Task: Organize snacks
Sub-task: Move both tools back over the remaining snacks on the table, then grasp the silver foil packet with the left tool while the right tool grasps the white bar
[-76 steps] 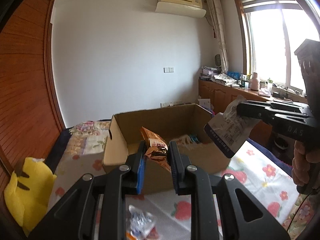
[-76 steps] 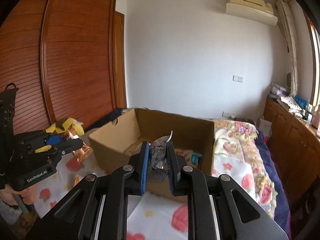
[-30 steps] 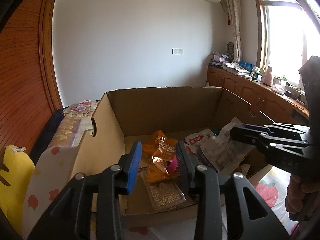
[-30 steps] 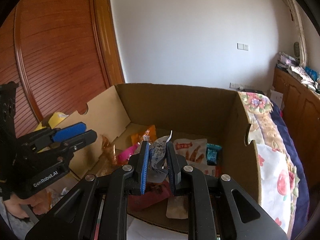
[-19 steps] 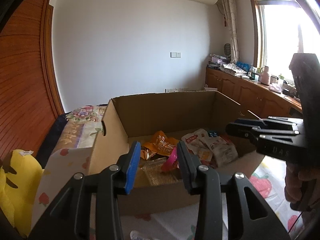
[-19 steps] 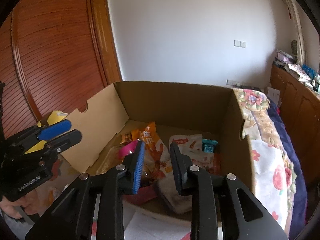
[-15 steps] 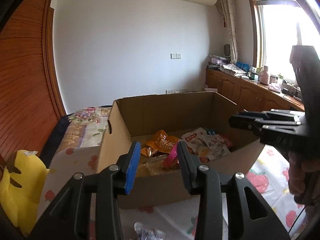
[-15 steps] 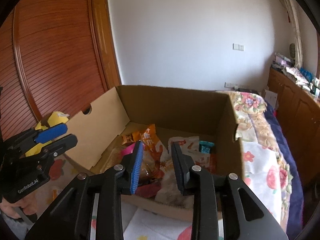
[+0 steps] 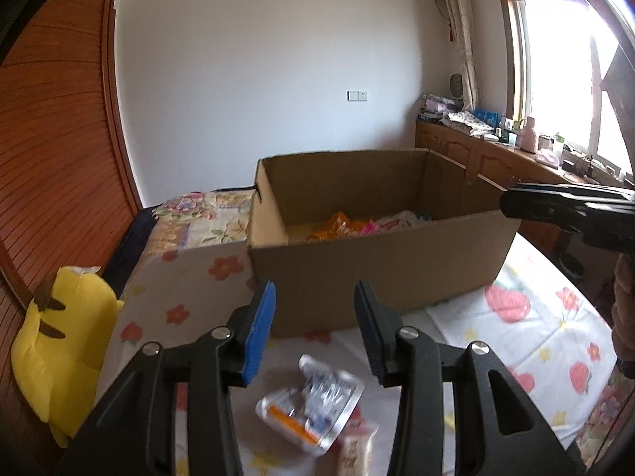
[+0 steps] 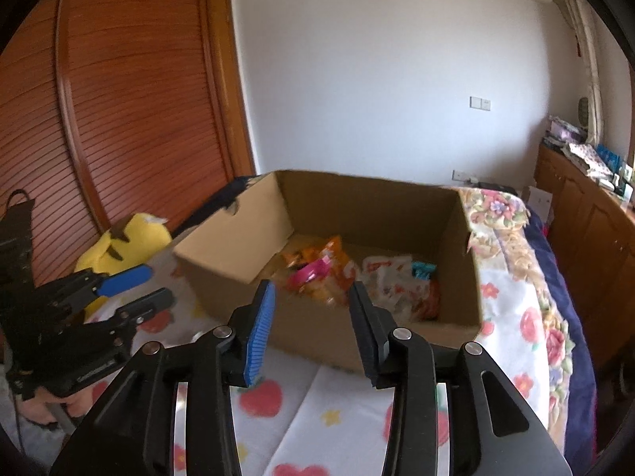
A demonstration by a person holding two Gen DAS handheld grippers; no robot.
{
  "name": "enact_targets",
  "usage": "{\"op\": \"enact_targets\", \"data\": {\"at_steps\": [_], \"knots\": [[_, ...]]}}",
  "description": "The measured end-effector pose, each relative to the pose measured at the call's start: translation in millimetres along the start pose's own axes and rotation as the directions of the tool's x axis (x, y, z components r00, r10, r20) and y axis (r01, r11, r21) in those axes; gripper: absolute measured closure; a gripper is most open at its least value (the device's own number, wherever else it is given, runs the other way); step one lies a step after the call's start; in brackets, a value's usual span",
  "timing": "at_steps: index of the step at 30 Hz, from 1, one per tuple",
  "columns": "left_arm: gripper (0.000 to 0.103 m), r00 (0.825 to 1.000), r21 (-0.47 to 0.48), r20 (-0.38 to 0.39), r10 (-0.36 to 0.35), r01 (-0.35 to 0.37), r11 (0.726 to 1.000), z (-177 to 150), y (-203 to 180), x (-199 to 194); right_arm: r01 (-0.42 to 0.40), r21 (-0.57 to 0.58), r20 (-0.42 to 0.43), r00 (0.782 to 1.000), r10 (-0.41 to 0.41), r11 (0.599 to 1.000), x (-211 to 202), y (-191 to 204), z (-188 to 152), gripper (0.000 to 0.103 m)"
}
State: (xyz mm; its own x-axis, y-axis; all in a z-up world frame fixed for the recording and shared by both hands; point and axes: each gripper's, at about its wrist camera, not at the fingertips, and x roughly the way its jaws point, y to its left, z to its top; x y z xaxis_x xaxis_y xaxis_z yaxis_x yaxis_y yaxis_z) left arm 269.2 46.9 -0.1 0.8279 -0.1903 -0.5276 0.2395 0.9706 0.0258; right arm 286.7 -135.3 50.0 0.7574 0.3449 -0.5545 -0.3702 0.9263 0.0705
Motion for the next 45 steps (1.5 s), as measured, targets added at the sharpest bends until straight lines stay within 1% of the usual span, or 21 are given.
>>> {"op": "enact_targets", "data": {"at_steps": [4,9,16,23,30,38,45], "knots": [[0.061,1.0,0.001,-0.017,0.012,-0.012,1.0,-16.9,7.1,-7.5,-0.032,0.006,-0.026,0.999,0.032,0.999,-3.8,17.3,-17.9,0.063],[0.058,0.999,-0.008,-0.044,0.019,-0.019,1.0,-36.8,18.7,-10.6,-0.075,0.007,-0.077,0.994,0.075,0.997,4.5,42.9,-43.9,0.062],[0.057,0.997,-0.018,-0.074,0.037,-0.038,0.999,-57.2,33.2,-12.5,-0.134,-0.014,-0.174,0.976,0.129,0.991,29.3,84.7,-75.7,0.062],[0.057,0.995,-0.034,-0.084,0.053,-0.056,0.998,-71.2,49.9,-15.3,-0.18,-0.029,-0.233,0.958,0.168,0.983,47.8,116.5,-92.4,0.062],[0.057,0.994,-0.061,-0.091,0.06,-0.065,0.996,-78.3,64.0,-16.2,-0.196,-0.006,-0.264,0.946,0.188,0.981,62.1,126.4,-98.9,0.062],[0.057,0.994,-0.079,-0.094,0.054,-0.062,0.995,-82.3,70.9,-15.6,-0.203,0.052,-0.304,0.929,0.209,0.978,82.3,128.3,-107.4,0.06],[0.057,0.994,-0.081,-0.098,0.048,-0.056,0.995,-84.0,69.7,-14.1,-0.182,0.045,-0.313,0.931,0.187,0.982,87.2,129.9,-109.5,0.059]]}}
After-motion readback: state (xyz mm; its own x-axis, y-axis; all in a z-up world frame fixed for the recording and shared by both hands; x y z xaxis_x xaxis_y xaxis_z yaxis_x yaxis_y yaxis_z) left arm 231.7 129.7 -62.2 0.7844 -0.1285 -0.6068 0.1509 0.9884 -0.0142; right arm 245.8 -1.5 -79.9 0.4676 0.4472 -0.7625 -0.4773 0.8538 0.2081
